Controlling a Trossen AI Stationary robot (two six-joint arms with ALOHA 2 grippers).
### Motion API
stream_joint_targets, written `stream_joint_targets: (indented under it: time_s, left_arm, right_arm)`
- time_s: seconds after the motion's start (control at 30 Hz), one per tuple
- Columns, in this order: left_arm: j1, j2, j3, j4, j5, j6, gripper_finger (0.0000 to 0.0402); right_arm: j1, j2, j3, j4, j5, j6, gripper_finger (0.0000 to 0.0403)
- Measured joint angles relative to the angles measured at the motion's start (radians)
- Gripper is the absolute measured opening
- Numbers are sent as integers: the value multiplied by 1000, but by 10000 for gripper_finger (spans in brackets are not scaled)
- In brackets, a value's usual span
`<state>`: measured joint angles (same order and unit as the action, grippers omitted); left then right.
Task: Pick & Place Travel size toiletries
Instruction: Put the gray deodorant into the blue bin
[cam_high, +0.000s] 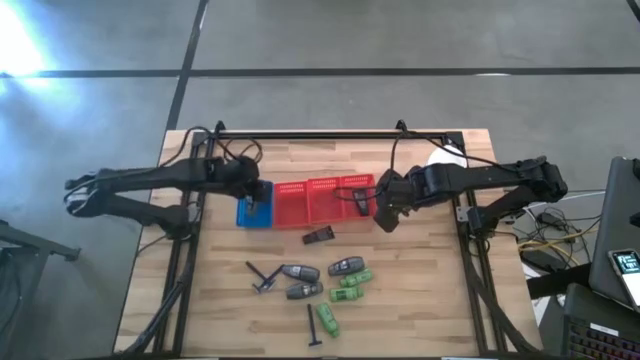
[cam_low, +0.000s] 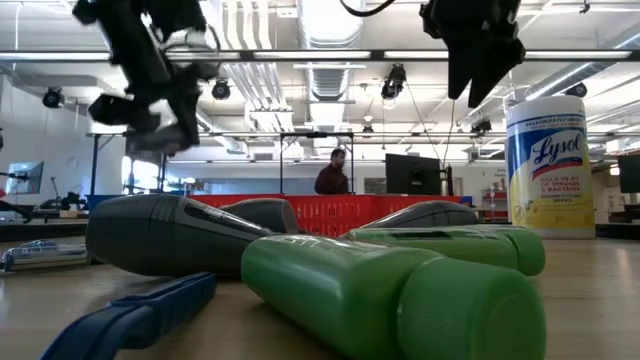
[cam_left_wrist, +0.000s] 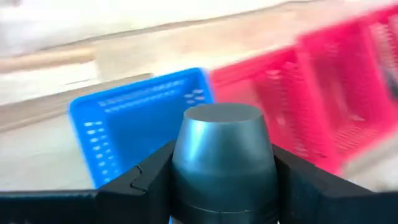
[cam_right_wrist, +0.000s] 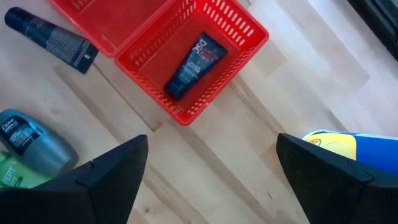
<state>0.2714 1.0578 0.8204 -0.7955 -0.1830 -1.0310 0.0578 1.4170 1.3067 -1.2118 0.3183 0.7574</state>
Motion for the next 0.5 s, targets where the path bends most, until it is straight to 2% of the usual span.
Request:
stream_joint_targets:
  time_s: [0.23, 0.3, 0.4, 0.5]
  left_arm:
    - [44, 51, -104, 53, 9, -13, 210]
    - [43, 71, -108, 65, 6, -22, 236]
    - [44, 91, -108, 83, -21, -23, 298]
    - [43, 96, -103, 81, -1, -21, 348]
  right_arm:
    - [1, 0, 0, 11, 6, 2, 332]
    - [1, 0, 0, 12, 13, 2, 331]
    - [1, 0, 0, 12, 21, 2, 337]
    - [1, 0, -1, 12, 21, -5, 348]
